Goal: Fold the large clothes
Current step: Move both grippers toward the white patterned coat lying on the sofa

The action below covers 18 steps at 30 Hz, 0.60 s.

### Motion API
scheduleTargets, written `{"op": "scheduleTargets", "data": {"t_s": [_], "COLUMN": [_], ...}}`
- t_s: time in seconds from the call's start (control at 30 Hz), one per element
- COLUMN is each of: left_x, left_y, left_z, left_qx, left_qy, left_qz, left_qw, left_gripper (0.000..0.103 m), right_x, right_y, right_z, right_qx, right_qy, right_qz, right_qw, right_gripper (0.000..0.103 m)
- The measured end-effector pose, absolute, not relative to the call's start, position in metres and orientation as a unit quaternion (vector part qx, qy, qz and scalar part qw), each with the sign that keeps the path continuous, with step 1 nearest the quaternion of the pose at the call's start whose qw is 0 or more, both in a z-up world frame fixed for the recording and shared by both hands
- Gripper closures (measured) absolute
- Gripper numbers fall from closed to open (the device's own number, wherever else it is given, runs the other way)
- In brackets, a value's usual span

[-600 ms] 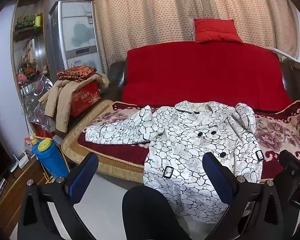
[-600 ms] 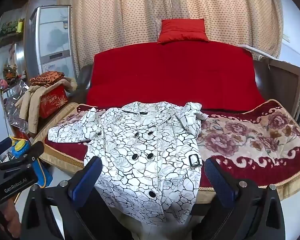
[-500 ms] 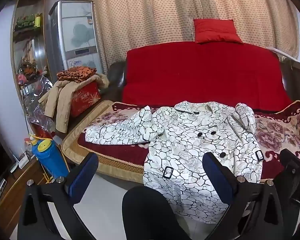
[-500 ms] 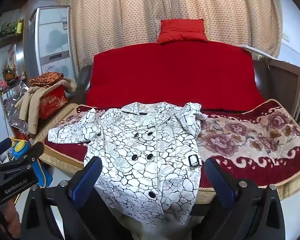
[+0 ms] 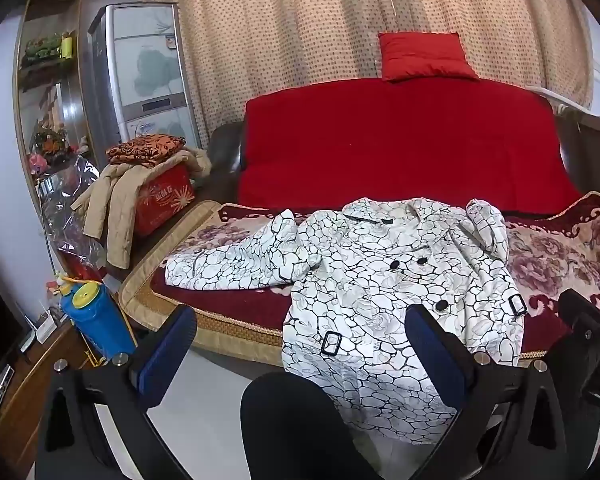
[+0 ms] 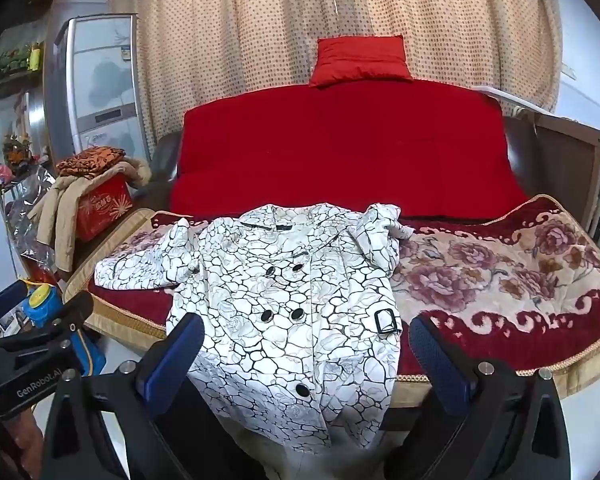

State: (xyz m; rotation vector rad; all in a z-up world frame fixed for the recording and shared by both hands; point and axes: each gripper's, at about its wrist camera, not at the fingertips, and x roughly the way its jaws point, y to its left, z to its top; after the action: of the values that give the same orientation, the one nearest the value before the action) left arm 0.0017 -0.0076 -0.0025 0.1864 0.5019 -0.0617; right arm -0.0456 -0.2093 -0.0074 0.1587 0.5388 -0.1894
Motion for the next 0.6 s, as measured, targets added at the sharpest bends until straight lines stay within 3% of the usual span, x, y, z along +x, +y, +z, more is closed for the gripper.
{"op": "scheduleTargets", "data": {"t_s": [0.6], "left_x": [0.0079], "left_y": [-0.0127], "left_z": [-0.0078], "left_qx": [0.097], "left_qy": [0.262], "left_qz": [-0.039], "left_qw": [0.96], "left_gripper": [0.0], "right_x": [-0.0408], "right_y": [-0.2139], "right_z": [-0.0159], "right_qx": [0.08], "right_qy": [0.278], "right_qz": [-0.099], "right_qw": [0.952], "right_gripper": [0.0]}}
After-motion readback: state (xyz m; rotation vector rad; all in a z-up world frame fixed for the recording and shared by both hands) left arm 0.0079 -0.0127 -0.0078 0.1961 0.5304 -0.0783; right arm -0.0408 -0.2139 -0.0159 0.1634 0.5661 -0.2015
